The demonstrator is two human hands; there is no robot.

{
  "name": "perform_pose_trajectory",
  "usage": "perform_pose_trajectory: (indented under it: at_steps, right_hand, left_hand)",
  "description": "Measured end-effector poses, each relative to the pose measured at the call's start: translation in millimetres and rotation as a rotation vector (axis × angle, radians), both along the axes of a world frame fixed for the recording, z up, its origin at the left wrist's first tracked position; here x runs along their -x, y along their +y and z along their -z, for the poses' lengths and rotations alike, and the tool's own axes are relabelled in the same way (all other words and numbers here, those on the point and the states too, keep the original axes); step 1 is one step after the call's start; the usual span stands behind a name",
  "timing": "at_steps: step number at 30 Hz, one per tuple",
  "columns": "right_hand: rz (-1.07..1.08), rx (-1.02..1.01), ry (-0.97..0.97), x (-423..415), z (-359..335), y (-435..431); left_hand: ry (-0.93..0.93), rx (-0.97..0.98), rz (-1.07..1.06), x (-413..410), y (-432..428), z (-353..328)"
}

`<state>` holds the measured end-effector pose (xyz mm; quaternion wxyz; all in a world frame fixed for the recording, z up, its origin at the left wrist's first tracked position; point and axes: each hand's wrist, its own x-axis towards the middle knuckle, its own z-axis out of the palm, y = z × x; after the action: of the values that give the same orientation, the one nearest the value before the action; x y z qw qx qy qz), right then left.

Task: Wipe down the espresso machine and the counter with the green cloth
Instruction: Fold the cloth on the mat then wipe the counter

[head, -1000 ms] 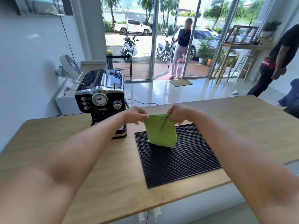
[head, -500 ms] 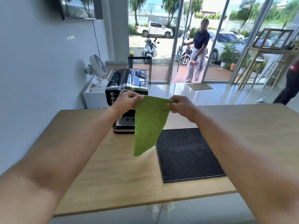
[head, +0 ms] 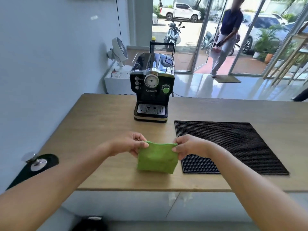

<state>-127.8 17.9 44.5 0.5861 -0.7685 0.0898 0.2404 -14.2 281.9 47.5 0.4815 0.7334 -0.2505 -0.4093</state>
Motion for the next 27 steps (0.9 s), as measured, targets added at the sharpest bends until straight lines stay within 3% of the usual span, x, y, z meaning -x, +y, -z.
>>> perform_pose_trajectory:
  at_steps: [4, 8, 11, 15, 18, 21, 23, 27]
  right_hand:
    - [0.076, 0.088, 0.063, -10, 28, 12]
    - [0.313, 0.337, -0.018, -34, 50, 20]
    - [0.372, 0.550, -0.013, -46, 63, 26]
    - [0.228, 1.034, -0.258, -39, 72, 45]
    - [0.030, 1.064, -0.381, -37, 88, 66]
    - [-0.164, 1.102, -0.307, -28, 118, 93]
    - [-0.199, 1.105, -0.305, -15, 130, 106]
    - [-0.349, 1.111, -0.427, 2, 132, 88]
  left_hand:
    - [0.070, -0.067, -0.038, -3, -2, 32]
    - [-0.098, -0.116, -0.291, -22, -20, 59]
    - [-0.251, -0.209, -0.392, -33, -35, 81]
    - [-0.516, -0.389, -0.381, -39, -38, 97]
    - [-0.705, -0.436, -0.451, -49, -25, 98]
    - [-0.873, -0.644, -0.452, -56, -1, 108]
    - [-0.867, -0.790, -0.420, -56, 19, 119]
    - [-0.818, -0.902, -0.447, -59, 61, 139]
